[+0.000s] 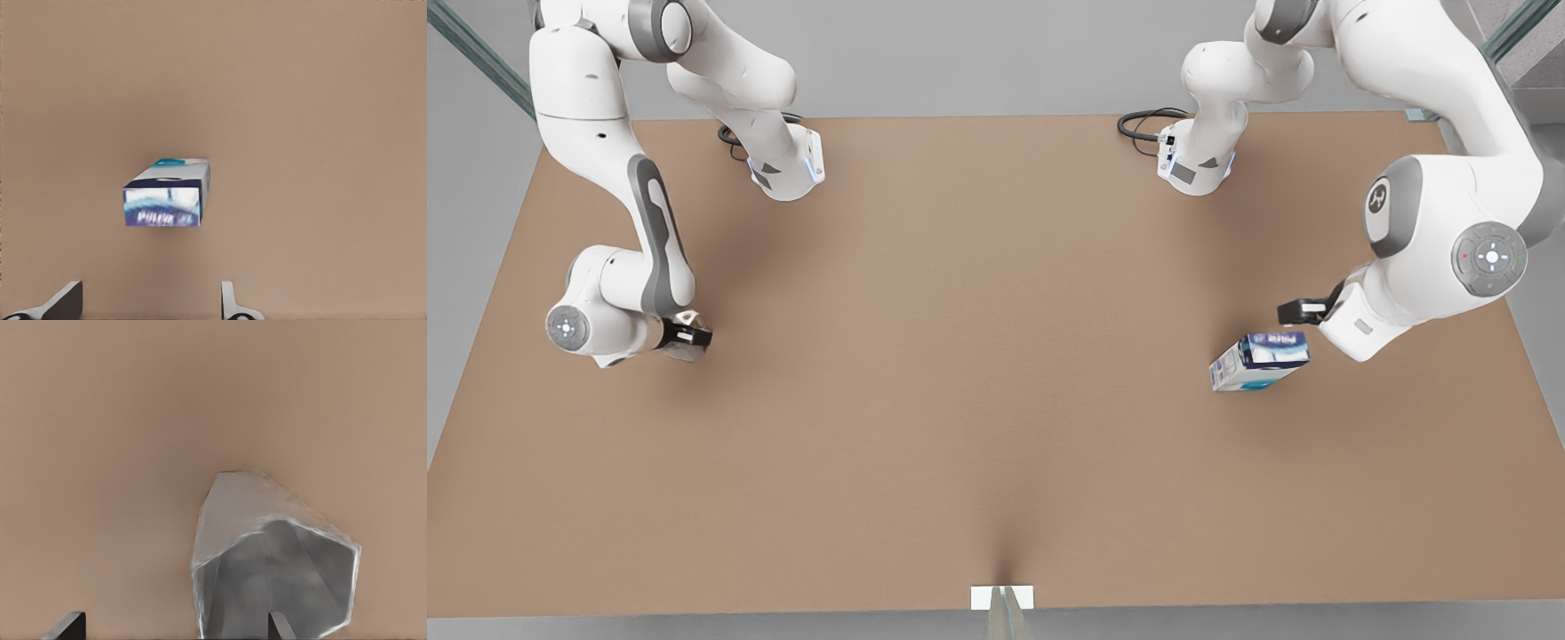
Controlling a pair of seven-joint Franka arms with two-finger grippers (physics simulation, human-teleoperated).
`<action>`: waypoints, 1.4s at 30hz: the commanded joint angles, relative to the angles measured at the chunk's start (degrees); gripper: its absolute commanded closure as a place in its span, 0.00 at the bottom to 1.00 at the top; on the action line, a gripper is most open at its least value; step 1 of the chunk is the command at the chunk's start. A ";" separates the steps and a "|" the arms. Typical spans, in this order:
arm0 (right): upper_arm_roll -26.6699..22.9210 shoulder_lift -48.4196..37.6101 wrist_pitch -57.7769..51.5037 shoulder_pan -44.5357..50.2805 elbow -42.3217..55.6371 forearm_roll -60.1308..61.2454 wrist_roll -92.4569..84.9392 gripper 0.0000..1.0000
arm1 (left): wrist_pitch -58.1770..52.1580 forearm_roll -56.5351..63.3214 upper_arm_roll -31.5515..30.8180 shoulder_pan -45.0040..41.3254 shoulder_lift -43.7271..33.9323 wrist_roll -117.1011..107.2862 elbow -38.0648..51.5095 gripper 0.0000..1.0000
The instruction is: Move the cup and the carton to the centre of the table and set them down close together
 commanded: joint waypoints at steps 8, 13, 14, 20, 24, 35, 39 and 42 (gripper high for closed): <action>0.03 3.25 -0.08 0.01 2.57 0.09 -0.09 0.00 | -0.17 -0.16 0.08 0.43 -0.35 0.44 0.00 0.00; -0.06 4.31 0.10 0.01 2.13 0.09 -0.52 0.02 | -0.26 -0.07 0.70 0.87 -0.62 0.70 0.09 0.00; -0.06 4.39 1.06 -0.25 2.04 0.00 -2.99 0.19 | -0.17 -0.25 0.70 1.04 -0.44 0.79 0.00 0.00; -0.06 6.33 1.33 -0.87 2.30 -0.52 -4.22 0.76 | -0.08 -1.13 0.52 2.27 -0.09 0.79 0.00 0.00; -0.06 6.86 1.33 -0.96 2.48 -0.61 -4.22 0.79 | 0.00 -1.04 0.52 2.27 -0.27 0.79 0.09 0.00; 8.55 6.42 0.10 0.10 10.38 0.35 -3.95 0.79 | 1.59 -0.95 0.43 1.75 -0.18 0.79 0.09 0.00; 11.98 21.62 0.36 19.52 37.89 8.35 -2.90 0.79 | 0.88 -0.51 0.26 2.18 -0.79 10.46 1.23 0.00; -0.75 32.43 0.62 37.61 54.94 19.94 -1.32 0.79 | 1.23 -0.78 0.17 2.36 0.00 29.43 0.88 0.00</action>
